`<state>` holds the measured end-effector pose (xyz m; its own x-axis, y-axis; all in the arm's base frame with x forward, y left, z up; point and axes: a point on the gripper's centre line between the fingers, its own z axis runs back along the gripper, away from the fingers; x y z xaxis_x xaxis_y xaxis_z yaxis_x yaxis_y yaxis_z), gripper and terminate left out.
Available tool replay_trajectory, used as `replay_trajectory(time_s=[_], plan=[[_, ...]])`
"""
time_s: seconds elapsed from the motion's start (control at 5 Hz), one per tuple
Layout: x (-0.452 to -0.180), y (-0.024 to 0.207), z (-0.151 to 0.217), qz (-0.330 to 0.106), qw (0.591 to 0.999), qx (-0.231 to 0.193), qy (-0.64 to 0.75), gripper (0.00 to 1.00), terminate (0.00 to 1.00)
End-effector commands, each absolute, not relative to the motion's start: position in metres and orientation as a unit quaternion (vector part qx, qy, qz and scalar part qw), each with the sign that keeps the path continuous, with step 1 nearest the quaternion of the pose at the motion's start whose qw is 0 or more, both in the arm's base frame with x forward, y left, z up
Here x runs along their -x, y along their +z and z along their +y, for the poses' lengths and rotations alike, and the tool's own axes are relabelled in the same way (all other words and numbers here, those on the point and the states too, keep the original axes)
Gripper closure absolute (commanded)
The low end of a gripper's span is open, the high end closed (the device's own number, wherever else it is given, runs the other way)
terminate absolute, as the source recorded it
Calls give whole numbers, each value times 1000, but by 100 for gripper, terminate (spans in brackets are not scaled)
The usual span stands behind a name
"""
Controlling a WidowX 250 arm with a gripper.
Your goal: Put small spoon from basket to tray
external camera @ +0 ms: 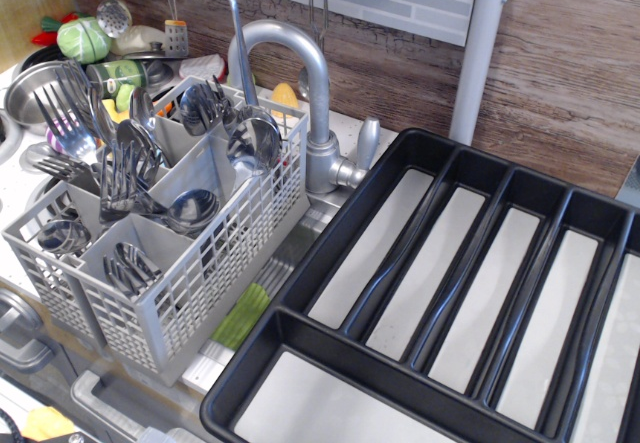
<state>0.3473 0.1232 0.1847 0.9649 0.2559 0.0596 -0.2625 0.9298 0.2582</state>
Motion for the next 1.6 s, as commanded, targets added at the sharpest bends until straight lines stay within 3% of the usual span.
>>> replay_trajectory(time_s=[0.0,0.6,0.8,1.4], plan=[[-363,227,94,-35,982,-110,149,100,0],[-347,161,59,-42,991,-62,109,100,0],[-342,145,53,-51,994,-21,95,100,0],[-336,106,42,-30,996,16,82,100,0]])
